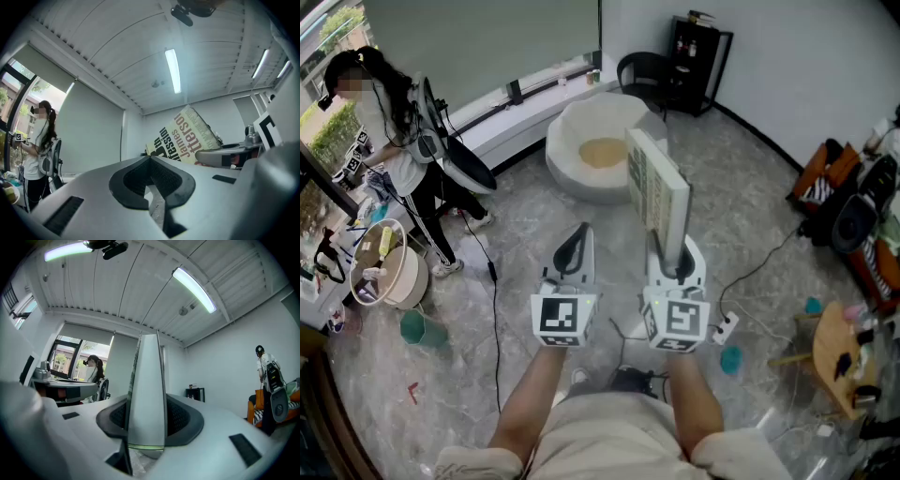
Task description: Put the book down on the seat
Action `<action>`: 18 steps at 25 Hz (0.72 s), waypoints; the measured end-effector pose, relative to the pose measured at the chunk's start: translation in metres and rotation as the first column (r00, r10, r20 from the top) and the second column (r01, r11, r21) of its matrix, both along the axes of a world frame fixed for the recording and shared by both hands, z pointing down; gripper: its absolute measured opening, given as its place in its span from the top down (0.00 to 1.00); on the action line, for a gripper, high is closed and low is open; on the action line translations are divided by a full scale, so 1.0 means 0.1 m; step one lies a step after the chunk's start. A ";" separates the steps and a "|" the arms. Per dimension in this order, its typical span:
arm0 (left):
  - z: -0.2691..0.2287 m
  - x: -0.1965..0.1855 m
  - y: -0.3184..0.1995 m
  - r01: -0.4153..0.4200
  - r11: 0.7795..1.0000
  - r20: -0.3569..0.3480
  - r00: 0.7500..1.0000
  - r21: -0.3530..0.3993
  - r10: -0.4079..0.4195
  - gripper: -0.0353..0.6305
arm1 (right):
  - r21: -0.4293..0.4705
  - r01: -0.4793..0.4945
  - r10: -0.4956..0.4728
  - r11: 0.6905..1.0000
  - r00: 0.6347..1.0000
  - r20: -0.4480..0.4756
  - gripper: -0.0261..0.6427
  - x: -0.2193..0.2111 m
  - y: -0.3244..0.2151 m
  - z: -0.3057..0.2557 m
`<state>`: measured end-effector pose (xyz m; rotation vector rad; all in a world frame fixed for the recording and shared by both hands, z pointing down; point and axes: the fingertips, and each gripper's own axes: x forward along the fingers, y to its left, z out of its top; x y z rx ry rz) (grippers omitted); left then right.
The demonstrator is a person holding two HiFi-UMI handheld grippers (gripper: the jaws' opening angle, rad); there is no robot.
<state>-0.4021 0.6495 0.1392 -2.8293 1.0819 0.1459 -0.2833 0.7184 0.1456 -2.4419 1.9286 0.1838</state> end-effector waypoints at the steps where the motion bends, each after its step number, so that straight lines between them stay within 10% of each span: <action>1: -0.01 0.02 0.01 -0.002 1.000 -0.003 1.000 -0.001 0.002 0.94 | -0.003 -0.004 0.004 1.000 1.000 0.002 0.72 0.02 0.01 -0.01; 18: -0.02 0.65 0.07 0.015 1.000 0.032 0.999 0.018 -0.015 0.94 | 0.042 0.042 -0.043 0.998 0.998 0.043 0.72 0.59 0.04 -0.02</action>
